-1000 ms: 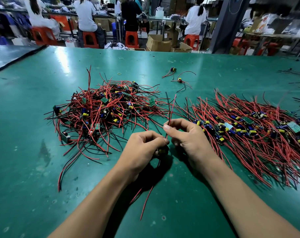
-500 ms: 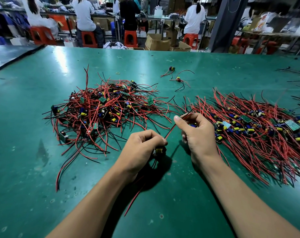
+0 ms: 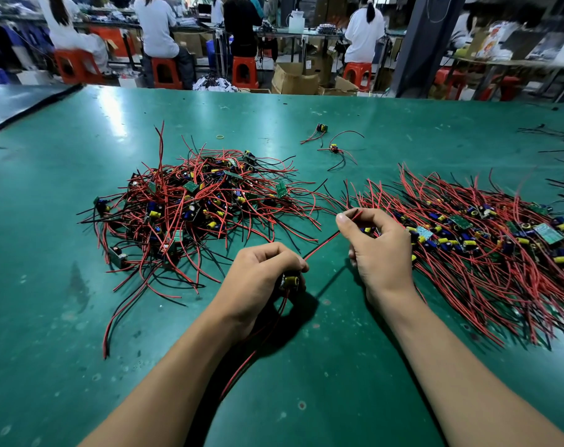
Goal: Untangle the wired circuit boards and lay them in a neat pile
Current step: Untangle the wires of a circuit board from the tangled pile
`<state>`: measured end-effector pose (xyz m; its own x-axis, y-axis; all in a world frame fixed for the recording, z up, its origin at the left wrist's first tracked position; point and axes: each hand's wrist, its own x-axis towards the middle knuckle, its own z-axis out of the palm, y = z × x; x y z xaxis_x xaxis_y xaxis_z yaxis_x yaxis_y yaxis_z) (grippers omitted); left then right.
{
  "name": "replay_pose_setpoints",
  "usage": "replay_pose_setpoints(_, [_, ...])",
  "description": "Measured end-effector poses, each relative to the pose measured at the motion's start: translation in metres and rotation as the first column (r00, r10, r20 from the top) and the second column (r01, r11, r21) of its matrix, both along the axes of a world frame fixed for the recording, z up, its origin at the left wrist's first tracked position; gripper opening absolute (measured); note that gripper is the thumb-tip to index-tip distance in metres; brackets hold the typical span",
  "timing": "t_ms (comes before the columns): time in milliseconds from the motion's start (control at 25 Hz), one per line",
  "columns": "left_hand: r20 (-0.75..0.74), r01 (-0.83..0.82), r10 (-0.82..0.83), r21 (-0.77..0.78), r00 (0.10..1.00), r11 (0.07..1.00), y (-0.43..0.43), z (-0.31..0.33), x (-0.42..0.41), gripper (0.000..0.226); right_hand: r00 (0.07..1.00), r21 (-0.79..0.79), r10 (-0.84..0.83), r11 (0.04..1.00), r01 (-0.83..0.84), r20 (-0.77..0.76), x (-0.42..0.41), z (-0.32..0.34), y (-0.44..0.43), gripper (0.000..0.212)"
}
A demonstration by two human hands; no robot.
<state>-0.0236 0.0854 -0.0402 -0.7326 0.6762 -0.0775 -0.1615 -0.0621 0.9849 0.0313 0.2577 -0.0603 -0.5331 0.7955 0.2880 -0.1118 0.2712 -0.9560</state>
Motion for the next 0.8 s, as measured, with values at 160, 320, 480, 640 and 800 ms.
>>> replay_pose_setpoints(160, [0.013, 0.0, 0.0, 0.01, 1.0, 1.0, -0.001, -0.001, -0.002, 0.02, 1.0, -0.029, -0.016, 0.999, 0.016, -0.012, 0.002, 0.002, 0.001, 0.027])
replay_pose_setpoints(320, [0.004, 0.019, -0.019, 0.004, 1.0, 1.0, -0.001, -0.001, -0.002, 0.018, 0.999, -0.106, -0.04, 0.994, 0.037, -0.031, 0.001, 0.004, 0.0, 0.035])
replay_pose_setpoints(480, [0.016, -0.001, 0.001, 0.009, 1.0, 1.0, -0.003, -0.001, -0.003, 0.022, 0.996, -0.23, -0.005, 0.973, -0.017, -0.093, 0.002, 0.008, -0.005, 0.033])
replay_pose_setpoints(640, [0.07, -0.037, 0.035, 0.029, 0.997, 0.999, -0.002, -0.001, -0.006, 0.025, 0.986, -0.398, 0.081, 0.907, -0.135, -0.149, 0.004, 0.017, -0.009, 0.024])
replay_pose_setpoints(800, [0.109, -0.067, 0.062, 0.045, 0.992, 0.997, -0.001, 0.0, -0.005, 0.026, 0.989, -0.394, 0.108, 0.909, -0.138, -0.097, 0.003, 0.019, -0.013, 0.03])
